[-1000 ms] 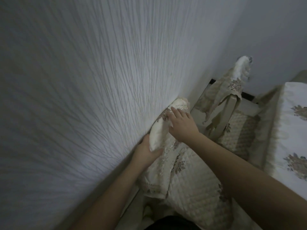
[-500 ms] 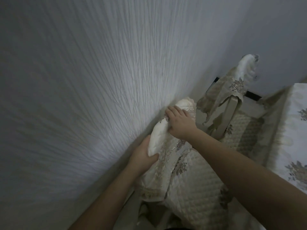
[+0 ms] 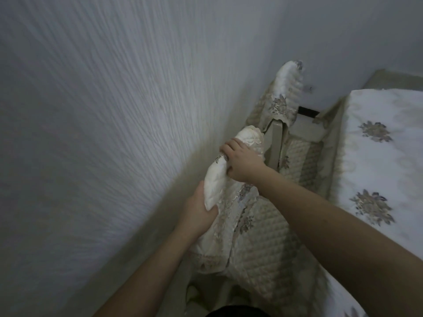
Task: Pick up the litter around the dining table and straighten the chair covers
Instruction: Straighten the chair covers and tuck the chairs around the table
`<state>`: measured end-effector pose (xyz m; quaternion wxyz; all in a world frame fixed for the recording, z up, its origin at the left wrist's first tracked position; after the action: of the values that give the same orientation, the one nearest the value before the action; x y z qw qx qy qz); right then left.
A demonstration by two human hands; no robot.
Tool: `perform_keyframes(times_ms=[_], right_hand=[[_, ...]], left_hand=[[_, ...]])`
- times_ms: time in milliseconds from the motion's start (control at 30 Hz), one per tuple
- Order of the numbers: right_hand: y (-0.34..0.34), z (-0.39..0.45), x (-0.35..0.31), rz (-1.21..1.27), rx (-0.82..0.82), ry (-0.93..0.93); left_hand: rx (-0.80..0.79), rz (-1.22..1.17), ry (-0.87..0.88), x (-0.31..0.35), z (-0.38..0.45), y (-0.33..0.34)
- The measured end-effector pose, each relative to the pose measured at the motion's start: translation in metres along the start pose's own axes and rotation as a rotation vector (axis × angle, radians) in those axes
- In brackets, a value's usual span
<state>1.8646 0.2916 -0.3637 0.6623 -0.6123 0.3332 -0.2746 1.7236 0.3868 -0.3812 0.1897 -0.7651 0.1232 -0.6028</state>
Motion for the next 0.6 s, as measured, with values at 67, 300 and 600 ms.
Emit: perform_keyframes(times_ms=[67, 300, 600], right_hand=[[-0.004, -0.003, 0.008, 0.008, 0.033, -0.012], [-0.010, -0.012, 0.026, -0.010, 0.056, -0.020], [-0.002, -0.021, 0.034, 0.032, 0.004, -0.015]], left_hand=[[0.004, 0.009, -0.001, 0.002, 0.003, 0.009], [0.001, -0.020, 0.036, 0.014, 0.002, 0.022], [0.021, -0.020, 0.012, 0.008, -0.006, 0.038]])
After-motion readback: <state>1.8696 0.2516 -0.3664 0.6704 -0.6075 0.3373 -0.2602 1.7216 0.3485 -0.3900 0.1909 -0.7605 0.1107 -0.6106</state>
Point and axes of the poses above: each hand's wrist, its own z-axis towards the middle knuckle, its own y-axis out of the palm, x = y × z, the point moved 9 cm from there along z, towards the middle knuckle, and after that the axes turned 7 degrees about -z, right-handed, at the moved point
